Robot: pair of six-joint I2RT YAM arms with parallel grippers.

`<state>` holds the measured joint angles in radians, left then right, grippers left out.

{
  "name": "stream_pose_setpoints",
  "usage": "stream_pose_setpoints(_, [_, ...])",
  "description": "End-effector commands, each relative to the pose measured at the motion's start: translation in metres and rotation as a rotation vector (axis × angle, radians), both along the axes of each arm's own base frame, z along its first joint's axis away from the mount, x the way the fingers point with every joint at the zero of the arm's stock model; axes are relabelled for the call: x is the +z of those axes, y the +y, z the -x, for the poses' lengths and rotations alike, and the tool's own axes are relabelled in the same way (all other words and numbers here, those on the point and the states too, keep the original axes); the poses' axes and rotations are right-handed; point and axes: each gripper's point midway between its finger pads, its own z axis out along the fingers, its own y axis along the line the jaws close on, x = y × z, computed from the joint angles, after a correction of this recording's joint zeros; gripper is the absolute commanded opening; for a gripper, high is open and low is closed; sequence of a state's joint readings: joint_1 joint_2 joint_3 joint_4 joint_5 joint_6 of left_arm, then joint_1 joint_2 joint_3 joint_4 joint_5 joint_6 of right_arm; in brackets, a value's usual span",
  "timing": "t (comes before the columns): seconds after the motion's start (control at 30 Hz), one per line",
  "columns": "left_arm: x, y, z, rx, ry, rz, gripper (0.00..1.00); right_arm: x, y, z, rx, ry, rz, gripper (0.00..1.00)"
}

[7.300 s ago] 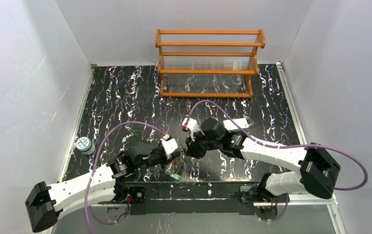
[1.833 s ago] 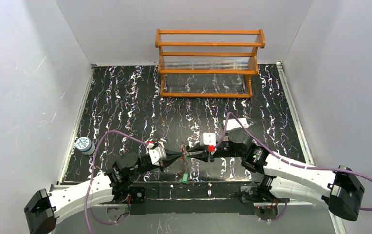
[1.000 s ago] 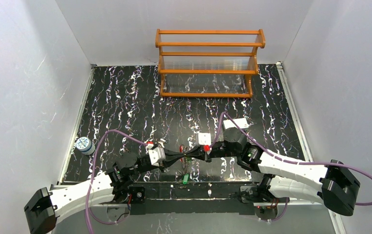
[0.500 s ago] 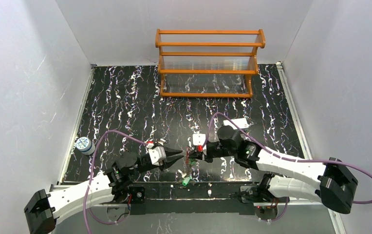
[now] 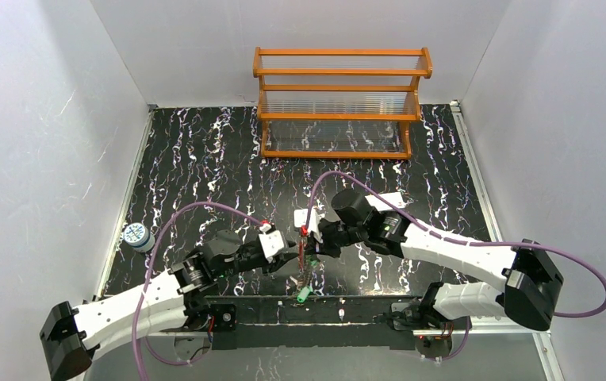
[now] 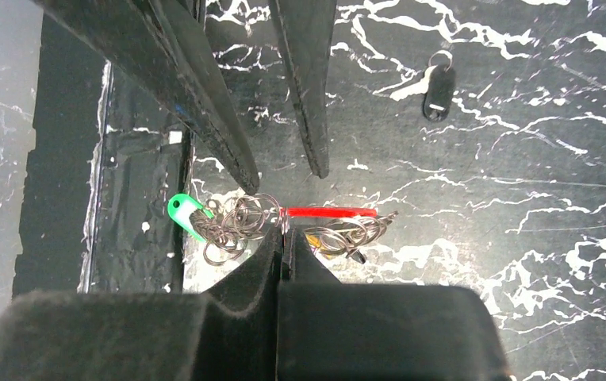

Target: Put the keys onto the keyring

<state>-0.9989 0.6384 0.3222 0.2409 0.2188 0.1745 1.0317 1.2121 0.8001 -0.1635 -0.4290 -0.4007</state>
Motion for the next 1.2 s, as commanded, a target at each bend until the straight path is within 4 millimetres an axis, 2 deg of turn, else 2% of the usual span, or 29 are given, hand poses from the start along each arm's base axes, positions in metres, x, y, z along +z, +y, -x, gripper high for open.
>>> stream_pose_setpoints(0.0, [-0.01, -0.003, 0.005, -0.042, 0.021, -0.059, 0.28, 0.012, 0.005, 0.001, 0.035, 0.004, 0.004, 0.01])
stream_pose_setpoints(0.27, [-0.023, -0.014, 0.004, -0.068, 0.049, -0.077, 0.24, 0.013, 0.008, 0.003, 0.05, 0.019, -0.004, 0.01])
stream_pose_setpoints(0.5, [-0.017, -0.022, 0.004, -0.084, 0.039, -0.025, 0.2, 0.012, 0.008, 0.005, 0.056, 0.027, -0.007, 0.01])
stream_pose_setpoints(0.67, [-0.017, -0.023, 0.004, -0.082, 0.042, -0.01, 0.17, 0.012, 0.009, 0.006, 0.059, 0.03, -0.011, 0.01])
stream_pose_setpoints(1.17, [-0.037, -0.026, 0.004, -0.094, 0.073, -0.084, 0.08, 0.014, 0.008, 0.007, 0.062, 0.033, -0.015, 0.01])
